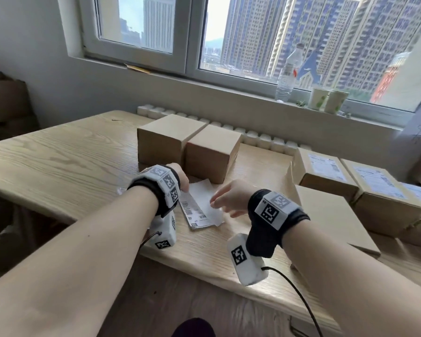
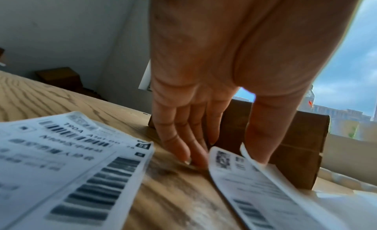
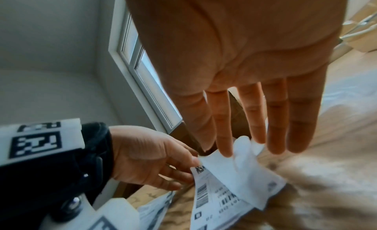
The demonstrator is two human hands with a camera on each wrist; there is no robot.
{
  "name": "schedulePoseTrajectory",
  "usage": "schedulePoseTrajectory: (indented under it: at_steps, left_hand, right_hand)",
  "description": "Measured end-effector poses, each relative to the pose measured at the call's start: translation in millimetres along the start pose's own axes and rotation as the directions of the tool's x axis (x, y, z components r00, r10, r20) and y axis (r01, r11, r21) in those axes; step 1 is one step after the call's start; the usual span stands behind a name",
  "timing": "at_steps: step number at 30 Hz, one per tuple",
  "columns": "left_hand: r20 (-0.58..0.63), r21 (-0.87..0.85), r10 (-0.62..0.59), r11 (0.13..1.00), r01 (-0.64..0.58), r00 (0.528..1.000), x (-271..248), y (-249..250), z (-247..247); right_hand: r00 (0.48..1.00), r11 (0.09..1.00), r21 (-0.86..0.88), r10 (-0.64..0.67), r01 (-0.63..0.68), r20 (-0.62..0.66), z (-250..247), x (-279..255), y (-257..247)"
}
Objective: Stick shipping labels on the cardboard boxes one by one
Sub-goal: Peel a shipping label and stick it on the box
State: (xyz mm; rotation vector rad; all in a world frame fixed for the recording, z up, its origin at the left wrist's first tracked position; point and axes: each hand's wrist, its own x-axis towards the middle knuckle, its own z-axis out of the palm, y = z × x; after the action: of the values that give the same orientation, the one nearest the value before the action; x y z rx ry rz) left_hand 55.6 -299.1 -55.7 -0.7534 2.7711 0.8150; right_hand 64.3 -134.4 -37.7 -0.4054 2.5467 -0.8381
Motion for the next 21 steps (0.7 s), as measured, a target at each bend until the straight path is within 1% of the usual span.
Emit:
schedulePoseTrajectory:
  at_steps: [4, 7, 10, 13, 16, 19, 21]
  left_hand:
    - [-0.004, -0.016, 0.02, 1.0, -0.02, 1.0, 4.1, -2.7, 5.8]
    - [-0.042, -0.075, 0.055, 0.995, -0.058, 0.998, 5.2, -3.9, 2.7]
    - [-0.153, -0.206, 0.088, 0.971, -0.119, 0.984, 0.8, -6.9, -9.9]
    - [-0.27, -0.292, 0.127, 0.934, -0.207, 0.954, -10.2, -5.0, -22.4]
    - [-0.32, -0.37, 0.174, 0.882, -0.292, 0.931, -21.9, 2.0, -29.4]
    - [-0.318, -0.492, 0.191, 0.804, -0.334, 0.929, -32.3, 13.5, -32.5]
    - [-0.306, -0.589, 0.176, 0.737, -0.331, 0.936, -39.2, 22.0, -33.8]
  right_hand:
    - [1.0, 1.0, 0.01, 0.029, -0.029, 0.012, -0.8, 5.9, 5.3]
    - [0.997, 0.999, 0.009, 0.046, -0.046, -0.058, -3.3, 9.3, 11.9]
    - [0.984, 0.998, 0.005, 0.069, -0.069, -0.163, -14.0, 11.8, 19.7]
    - [0.972, 0.997, 0.028, 0.081, -0.077, -0.222, -27.1, 10.6, 25.2]
    - [0.962, 0.999, 0.045, 0.02, -0.008, -0.273, -34.2, 5.9, 25.7]
    - [0.925, 0.991, 0.085, -0.065, 0.104, -0.375, -40.0, 1.4, 20.0]
    - [0.909, 0.975, 0.156, -0.083, 0.159, -0.409, -44.4, -1.1, 15.2]
